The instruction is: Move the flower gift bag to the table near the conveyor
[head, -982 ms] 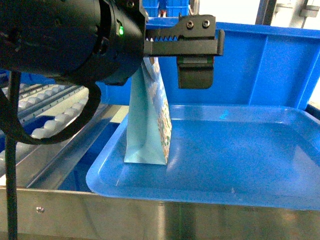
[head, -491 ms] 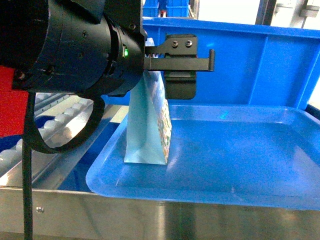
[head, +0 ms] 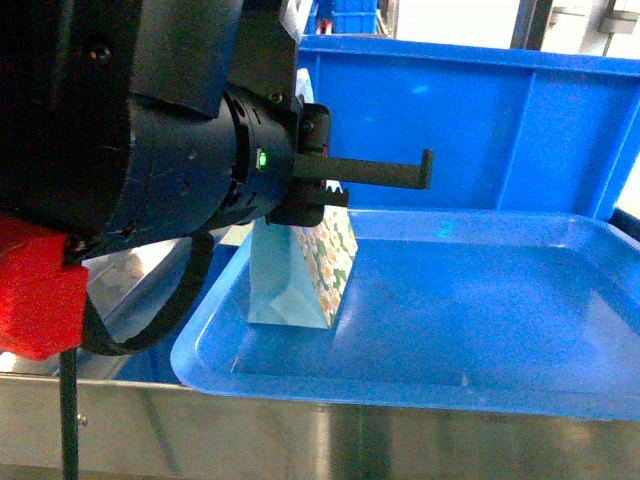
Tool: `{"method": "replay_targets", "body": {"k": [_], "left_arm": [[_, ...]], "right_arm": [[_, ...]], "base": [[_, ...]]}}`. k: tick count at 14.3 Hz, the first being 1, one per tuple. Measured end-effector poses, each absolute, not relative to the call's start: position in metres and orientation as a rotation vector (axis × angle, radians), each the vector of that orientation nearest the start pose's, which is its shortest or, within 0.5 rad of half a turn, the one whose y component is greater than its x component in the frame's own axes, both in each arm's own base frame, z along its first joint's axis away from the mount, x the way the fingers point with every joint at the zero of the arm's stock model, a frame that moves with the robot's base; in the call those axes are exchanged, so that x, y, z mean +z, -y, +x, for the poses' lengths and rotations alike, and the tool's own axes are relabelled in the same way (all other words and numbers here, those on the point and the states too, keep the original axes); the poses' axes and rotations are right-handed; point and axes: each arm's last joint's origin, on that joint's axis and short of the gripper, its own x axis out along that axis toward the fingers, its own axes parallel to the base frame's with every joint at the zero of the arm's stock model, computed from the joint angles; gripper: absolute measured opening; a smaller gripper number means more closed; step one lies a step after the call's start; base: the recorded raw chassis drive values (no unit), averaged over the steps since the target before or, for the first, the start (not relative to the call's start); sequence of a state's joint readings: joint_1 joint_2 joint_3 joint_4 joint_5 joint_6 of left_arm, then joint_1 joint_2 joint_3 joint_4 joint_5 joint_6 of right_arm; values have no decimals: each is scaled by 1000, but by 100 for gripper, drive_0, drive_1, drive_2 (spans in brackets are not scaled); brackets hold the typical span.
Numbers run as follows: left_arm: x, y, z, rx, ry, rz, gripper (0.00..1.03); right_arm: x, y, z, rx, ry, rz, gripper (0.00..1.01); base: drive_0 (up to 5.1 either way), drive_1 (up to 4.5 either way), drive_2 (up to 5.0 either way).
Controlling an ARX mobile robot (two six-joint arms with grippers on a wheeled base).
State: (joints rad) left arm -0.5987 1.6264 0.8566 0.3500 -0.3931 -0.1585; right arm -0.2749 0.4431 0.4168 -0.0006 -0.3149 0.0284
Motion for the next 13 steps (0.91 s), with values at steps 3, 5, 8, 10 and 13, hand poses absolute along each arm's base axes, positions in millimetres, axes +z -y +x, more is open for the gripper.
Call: {"method": "replay_targets", "body": {"k": [3,5,8,10,13], "left_arm": [[227,165,272,-169,-277,53,2],[248,152,266,-156,-210,44,2],[269,127,242,-141,-138,52,2],[269,106,222,-115,-103,65,2],[246,62,177,-15,-92,123,2]], "right_arm": [[268,25,121,40,-27,36,2],[268,25,121,40,-26,36,2],[268,25,121,40,-26,36,2],[268,25,121,40,-26,36,2],[268,25,121,40,-26,36,2]], "base": [[0,0,0],[0,0,0],[0,0,0],[0,0,0],[0,0,0]]}}
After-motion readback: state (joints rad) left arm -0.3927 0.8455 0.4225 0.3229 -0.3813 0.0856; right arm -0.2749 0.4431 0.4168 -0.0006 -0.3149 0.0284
